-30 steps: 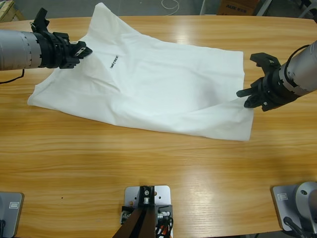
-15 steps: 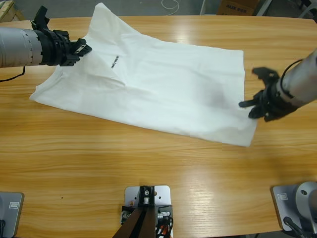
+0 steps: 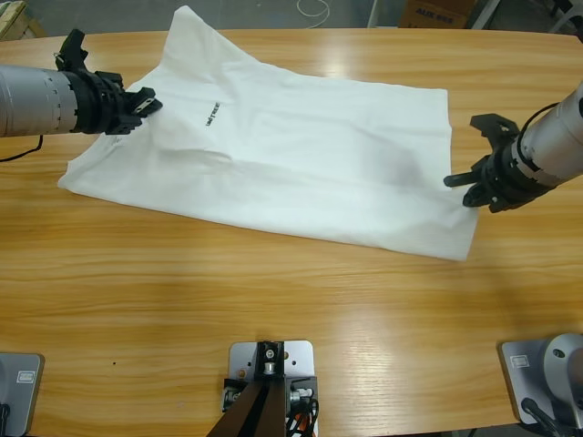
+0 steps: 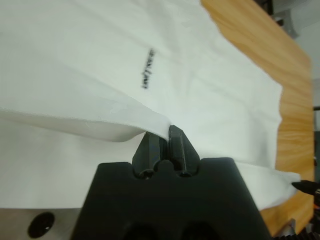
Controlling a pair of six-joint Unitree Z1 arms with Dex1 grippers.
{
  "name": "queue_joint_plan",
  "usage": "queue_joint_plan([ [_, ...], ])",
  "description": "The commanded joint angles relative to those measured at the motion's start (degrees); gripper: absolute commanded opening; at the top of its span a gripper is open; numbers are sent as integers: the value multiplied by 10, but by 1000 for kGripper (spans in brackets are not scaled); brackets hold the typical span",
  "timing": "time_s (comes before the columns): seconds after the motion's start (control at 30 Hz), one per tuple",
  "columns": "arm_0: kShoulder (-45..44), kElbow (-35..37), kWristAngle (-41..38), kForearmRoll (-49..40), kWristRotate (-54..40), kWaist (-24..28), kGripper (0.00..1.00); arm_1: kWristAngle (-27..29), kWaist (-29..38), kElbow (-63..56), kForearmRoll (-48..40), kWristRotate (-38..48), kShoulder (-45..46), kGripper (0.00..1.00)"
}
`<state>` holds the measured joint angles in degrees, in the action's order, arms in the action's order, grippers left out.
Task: Fold clothes
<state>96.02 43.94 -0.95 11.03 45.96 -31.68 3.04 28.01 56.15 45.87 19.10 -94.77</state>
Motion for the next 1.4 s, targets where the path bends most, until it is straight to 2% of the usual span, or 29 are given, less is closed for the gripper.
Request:
queue_joint_plan([
  [0.03,2,-9,17,-21,7,1,0,3,-8,-2,-6,-7,-22,0],
  [0.2,11,5,16,-20,10,-3,0,15,-9,-2,-15,-12,-23,5],
  [0.23,13,7,16,-20,12,-4,0,18,-9,-1,-16,-12,-27,114],
  [0.33,15,3,16,-21,26,-10,0,36,-9,6,-15,-2,-47,838],
  [0.37,15,-1,19,-21,36,-13,0,37,-9,8,-14,3,-49,972],
  [0.4,15,-4,21,-25,46,-17,0,37,-9,11,-13,5,-50,999],
  [0.63,17,-10,32,-94,120,-45,0,54,-9,12,-1,26,-60,1000],
  [0.83,18,-10,32,-131,141,-51,0,53,-5,12,0,29,-55,1000],
  [1.3,55,-10,28,-151,207,-83,27,54,18,12,5,38,-44,1000],
  [1.33,55,-9,28,-157,209,-83,223,54,18,11,6,38,-44,1000],
  [1.37,54,-8,29,-164,210,-83,513,54,18,11,7,38,-44,1000],
  [1.4,51,-7,30,-173,212,-83,721,54,18,11,8,38,-44,1000],
])
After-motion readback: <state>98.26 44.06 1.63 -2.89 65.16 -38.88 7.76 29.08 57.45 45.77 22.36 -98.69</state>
